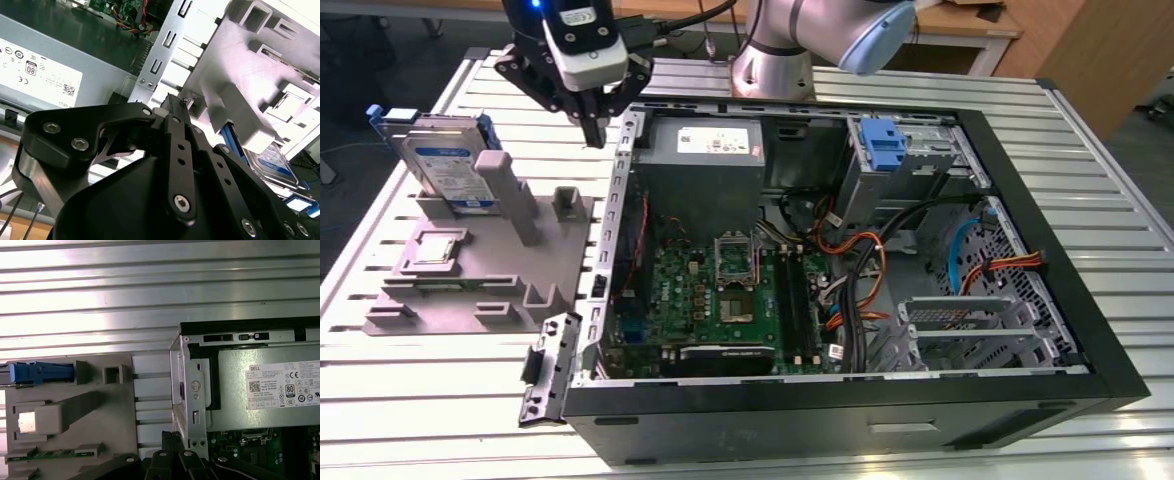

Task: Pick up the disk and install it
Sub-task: 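Reach for the disk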

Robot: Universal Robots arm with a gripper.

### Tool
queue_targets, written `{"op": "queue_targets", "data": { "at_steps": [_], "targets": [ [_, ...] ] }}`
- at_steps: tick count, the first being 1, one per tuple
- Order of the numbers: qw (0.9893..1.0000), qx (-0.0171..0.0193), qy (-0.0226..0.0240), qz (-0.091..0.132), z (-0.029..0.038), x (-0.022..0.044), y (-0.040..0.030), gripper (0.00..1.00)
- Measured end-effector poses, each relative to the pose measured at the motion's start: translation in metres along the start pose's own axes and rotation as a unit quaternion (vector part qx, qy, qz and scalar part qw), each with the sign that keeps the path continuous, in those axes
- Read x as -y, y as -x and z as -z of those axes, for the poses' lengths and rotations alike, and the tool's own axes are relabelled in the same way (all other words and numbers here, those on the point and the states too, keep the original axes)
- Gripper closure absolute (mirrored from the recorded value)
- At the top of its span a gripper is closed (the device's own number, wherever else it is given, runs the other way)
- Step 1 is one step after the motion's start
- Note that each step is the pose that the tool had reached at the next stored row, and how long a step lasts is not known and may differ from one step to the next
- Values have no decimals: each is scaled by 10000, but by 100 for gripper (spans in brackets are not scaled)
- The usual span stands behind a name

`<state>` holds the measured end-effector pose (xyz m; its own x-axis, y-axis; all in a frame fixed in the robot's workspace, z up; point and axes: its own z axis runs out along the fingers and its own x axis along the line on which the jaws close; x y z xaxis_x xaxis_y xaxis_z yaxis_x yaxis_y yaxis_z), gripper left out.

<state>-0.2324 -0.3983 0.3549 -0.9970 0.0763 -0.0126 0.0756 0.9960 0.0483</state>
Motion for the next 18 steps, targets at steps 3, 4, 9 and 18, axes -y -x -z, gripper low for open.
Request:
{"op": "queue_targets", "data": {
  "at_steps": [3, 4, 9, 18],
  "targets": [
    [10000, 0, 0, 0, 0, -6, -22, 90],
    [10000, 0, 0, 0, 0, -7, -30, 90],
    [10000, 0, 0, 0, 0, -5, -53, 90],
    [10000, -1, 0, 0, 0, -6, -56, 90]
  ]
}}
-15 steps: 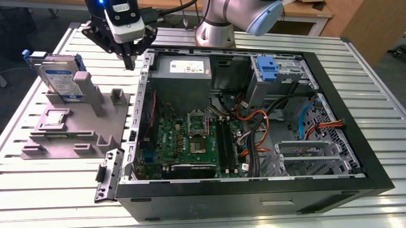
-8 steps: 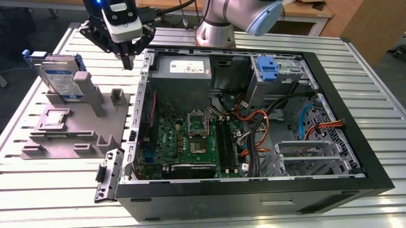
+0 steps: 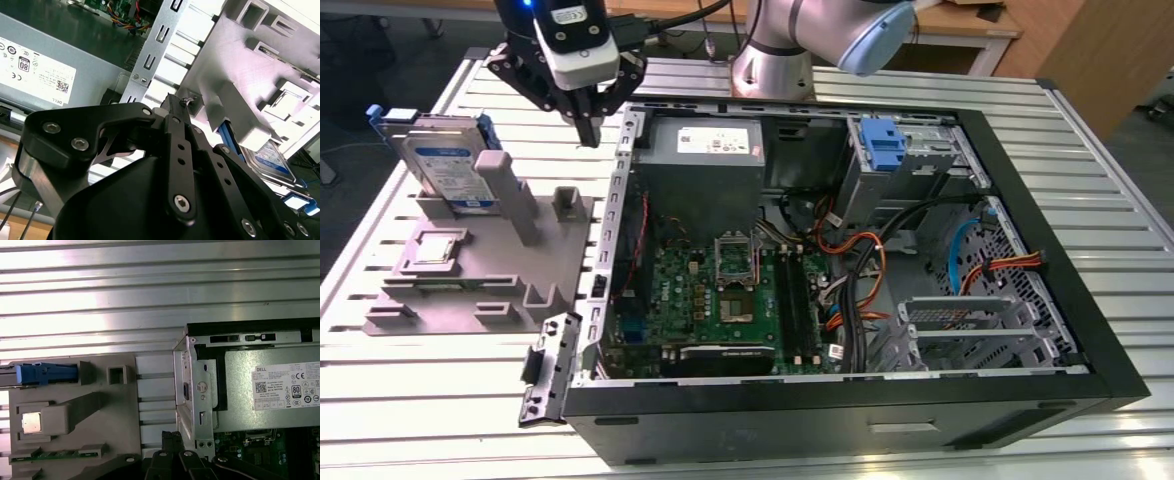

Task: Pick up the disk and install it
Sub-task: 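Reach for the disk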

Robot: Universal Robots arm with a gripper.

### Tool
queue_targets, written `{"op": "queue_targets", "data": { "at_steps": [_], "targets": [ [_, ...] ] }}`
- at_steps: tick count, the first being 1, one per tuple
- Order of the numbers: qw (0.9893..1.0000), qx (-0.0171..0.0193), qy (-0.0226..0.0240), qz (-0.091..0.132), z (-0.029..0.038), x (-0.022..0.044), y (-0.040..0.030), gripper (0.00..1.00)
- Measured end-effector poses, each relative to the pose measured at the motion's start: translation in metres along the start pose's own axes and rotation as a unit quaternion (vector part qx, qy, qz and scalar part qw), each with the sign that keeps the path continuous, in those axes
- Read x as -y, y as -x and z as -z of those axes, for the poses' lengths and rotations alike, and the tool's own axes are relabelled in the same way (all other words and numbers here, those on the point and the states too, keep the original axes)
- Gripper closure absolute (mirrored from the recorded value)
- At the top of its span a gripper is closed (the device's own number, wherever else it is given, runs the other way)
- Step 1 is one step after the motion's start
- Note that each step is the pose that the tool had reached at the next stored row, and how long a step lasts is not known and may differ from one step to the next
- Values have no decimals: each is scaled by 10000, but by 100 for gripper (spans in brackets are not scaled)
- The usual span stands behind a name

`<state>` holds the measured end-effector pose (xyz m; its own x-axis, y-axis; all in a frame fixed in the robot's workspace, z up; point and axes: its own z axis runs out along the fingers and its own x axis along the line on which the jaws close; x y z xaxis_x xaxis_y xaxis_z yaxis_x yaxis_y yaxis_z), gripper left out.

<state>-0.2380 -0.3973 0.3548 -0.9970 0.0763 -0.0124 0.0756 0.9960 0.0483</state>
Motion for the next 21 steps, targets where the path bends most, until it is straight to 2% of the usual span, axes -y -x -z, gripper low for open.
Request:
{"op": "queue_targets", "data": {
  "at_steps": [7, 21],
  "targets": [
    [10000, 0, 0, 0, 1, 6, -72, 90],
    [10000, 0, 0, 0, 1, 9, -118, 90]
  ]
}}
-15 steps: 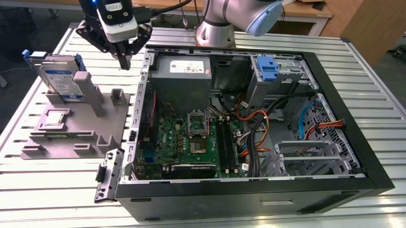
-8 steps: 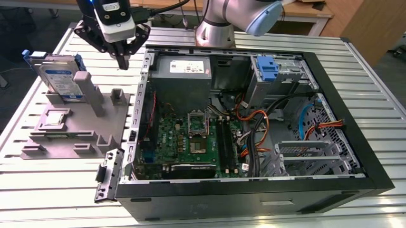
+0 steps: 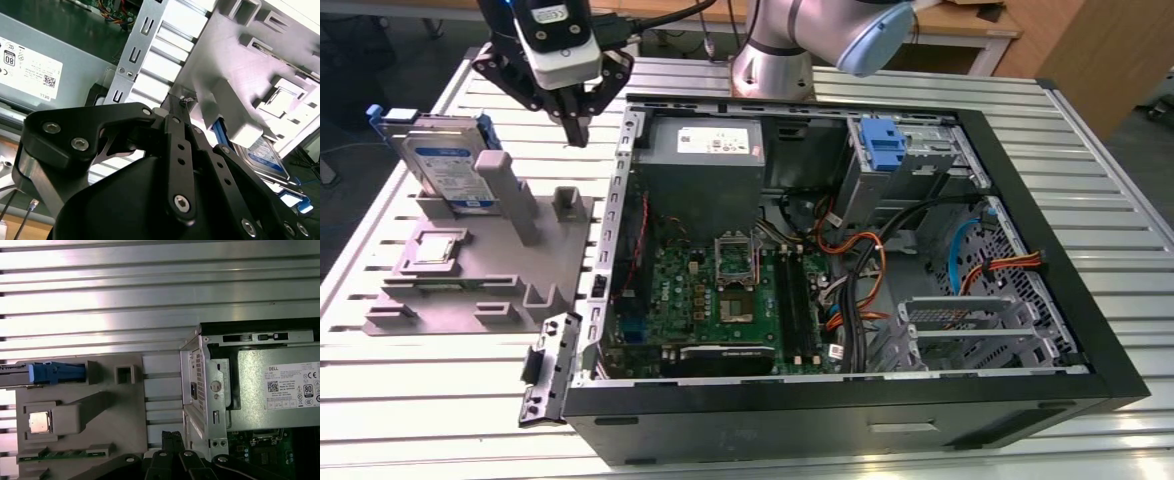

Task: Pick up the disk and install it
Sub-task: 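Reach for the disk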

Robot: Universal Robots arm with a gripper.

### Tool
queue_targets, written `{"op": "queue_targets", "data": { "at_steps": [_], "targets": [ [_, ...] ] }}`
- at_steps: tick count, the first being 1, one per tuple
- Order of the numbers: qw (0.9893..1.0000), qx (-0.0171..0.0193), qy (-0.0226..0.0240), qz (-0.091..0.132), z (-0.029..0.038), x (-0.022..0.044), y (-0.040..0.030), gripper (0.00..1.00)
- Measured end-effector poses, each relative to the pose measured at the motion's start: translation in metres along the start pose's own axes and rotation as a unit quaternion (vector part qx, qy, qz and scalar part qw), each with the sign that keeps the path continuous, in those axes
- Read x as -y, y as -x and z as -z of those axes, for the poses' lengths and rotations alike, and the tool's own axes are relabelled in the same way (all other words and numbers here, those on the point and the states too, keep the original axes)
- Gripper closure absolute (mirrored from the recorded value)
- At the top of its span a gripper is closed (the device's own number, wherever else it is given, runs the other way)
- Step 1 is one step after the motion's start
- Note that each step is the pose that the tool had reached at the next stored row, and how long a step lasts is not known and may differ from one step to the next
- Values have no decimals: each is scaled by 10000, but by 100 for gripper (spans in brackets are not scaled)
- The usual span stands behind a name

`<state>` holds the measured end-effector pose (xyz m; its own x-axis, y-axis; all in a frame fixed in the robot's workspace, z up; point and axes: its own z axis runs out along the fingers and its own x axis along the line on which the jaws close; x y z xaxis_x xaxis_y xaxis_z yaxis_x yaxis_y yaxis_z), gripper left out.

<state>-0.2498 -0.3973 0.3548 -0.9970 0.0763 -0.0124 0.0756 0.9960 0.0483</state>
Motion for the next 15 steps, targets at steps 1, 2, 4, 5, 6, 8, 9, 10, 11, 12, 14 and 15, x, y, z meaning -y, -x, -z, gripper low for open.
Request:
{"op": "queue_targets", "data": {
  "at_steps": [1, 2, 4, 5, 6, 8, 9, 10, 11, 12, 14, 15],
  "targets": [
    [10000, 0, 0, 0, 0, 0, -5, 90],
    [10000, 0, 0, 0, 0, 1, -9, 90],
    [10000, 0, 0, 0, 1, 2, -20, 90],
    [10000, 0, 0, 0, 0, 2, -25, 90],
    [10000, 0, 0, 0, 1, 2, -31, 90],
    [10000, 0, 0, 0, 1, 4, -47, 90],
    [10000, 0, 0, 0, 1, 4, -51, 90],
    [10000, 0, 0, 1, 1, 4, -55, 90],
    [10000, 0, 0, 0, 1, 4, -60, 90],
    [10000, 0, 0, 0, 0, 4, -61, 90],
    [10000, 0, 0, 1, 1, 5, -62, 90],
    [10000, 0, 0, 1, 1, 5, -62, 90]
  ]
}}
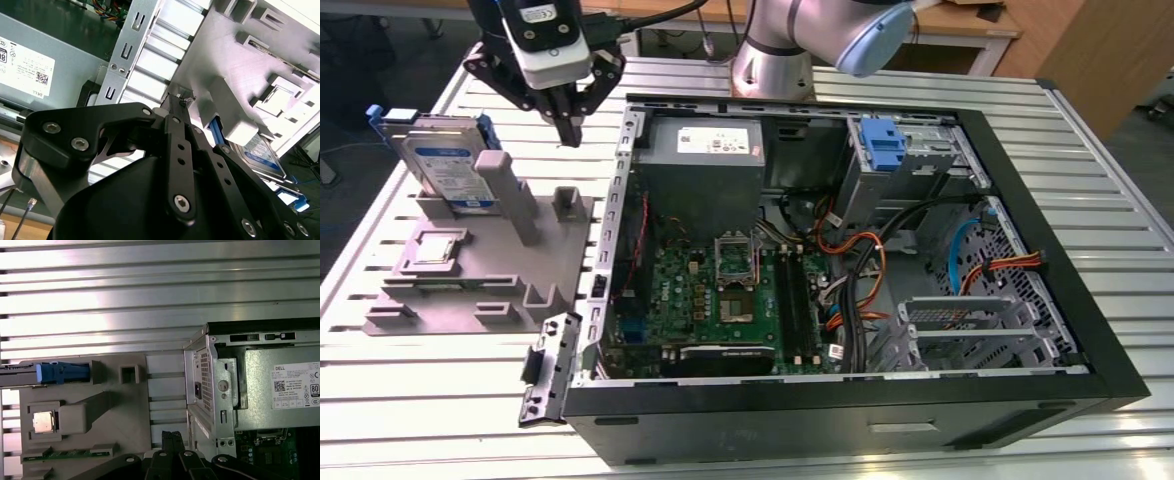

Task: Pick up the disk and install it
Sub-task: 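Reach for the disk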

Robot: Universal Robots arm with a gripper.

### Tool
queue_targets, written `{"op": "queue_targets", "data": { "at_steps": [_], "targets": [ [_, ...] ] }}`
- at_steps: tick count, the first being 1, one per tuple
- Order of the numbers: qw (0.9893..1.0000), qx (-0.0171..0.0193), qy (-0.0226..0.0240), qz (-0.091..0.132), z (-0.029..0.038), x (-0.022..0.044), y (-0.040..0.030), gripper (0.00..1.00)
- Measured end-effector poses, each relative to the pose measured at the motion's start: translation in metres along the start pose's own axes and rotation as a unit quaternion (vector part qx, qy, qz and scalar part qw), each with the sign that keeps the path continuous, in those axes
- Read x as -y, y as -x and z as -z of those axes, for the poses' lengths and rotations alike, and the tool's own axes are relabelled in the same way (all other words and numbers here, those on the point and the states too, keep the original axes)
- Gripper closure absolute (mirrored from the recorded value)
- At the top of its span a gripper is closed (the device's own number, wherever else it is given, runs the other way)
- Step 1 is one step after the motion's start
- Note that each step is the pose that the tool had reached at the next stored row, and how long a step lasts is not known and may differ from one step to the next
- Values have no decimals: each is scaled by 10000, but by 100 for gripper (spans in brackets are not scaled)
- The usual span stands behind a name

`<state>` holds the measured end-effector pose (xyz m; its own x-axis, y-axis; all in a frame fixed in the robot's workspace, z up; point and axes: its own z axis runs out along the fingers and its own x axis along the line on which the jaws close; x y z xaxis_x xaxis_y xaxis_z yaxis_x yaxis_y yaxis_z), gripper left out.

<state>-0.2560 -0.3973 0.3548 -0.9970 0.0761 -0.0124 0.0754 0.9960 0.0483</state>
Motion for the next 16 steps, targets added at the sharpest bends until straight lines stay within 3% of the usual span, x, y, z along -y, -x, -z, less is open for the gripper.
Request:
{"op": "queue_targets", "data": {
  "at_steps": [16],
  "targets": [
    [10000, 0, 0, 0, 33, 0, -16, 90]
  ]
}}
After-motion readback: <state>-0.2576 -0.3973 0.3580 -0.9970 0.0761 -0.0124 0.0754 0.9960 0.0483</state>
